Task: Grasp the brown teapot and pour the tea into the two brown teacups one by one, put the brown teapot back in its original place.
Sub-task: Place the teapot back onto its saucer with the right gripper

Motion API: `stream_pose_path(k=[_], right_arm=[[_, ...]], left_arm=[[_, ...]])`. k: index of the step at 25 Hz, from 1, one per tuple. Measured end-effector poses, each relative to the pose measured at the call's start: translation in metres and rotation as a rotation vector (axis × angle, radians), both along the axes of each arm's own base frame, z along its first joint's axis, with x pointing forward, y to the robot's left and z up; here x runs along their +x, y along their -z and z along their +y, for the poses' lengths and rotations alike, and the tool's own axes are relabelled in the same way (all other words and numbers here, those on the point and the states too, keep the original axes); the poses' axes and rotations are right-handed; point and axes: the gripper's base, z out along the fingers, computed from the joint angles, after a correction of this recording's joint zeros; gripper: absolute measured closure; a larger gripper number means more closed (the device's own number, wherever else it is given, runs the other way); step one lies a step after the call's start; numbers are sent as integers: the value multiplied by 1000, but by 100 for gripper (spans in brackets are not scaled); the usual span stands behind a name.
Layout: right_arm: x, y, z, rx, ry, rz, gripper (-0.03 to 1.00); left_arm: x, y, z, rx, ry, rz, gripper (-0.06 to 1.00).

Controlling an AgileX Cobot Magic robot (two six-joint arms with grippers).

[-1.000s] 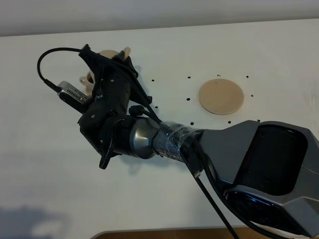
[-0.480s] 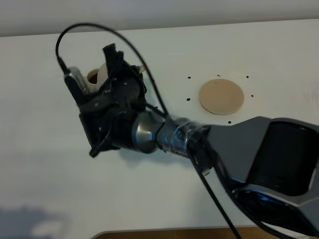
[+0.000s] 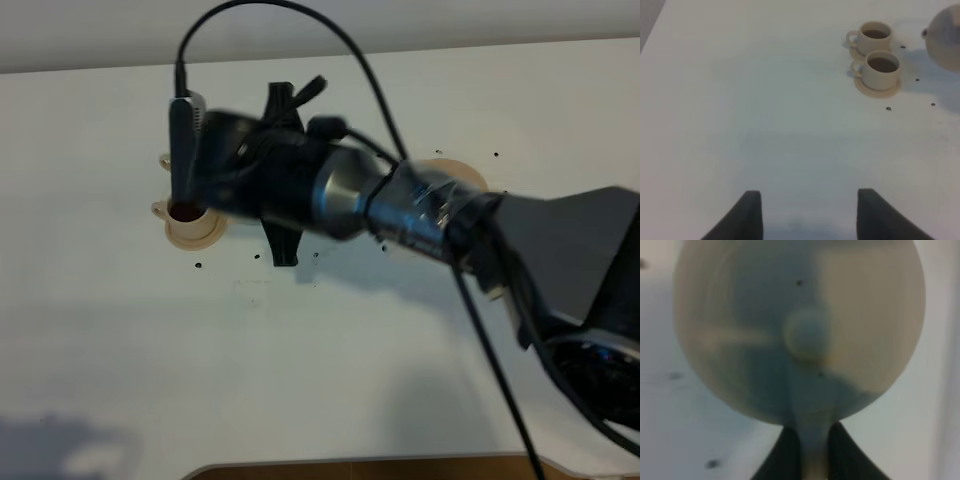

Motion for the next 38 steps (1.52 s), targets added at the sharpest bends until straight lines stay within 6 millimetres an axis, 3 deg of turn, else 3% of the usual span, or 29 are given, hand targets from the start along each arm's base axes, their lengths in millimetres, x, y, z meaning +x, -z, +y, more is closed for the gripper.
stream_pose_path(k=[7, 16, 25, 33, 38], right_arm=[[3, 4, -10, 129, 66, 159, 85], [6, 6, -7, 297, 161, 210, 85], [11, 34, -7, 323, 242, 275, 85], [4, 6, -14, 335, 288, 284, 85], [7, -10, -35, 335, 436, 313, 85]], left_arm=[[0, 0, 0, 0, 0, 0, 48], [0, 0, 0, 0, 0, 0, 48], [0, 0, 0, 0, 0, 0, 48], [0, 0, 0, 0, 0, 0, 48], [0, 0, 0, 0, 0, 0, 48]])
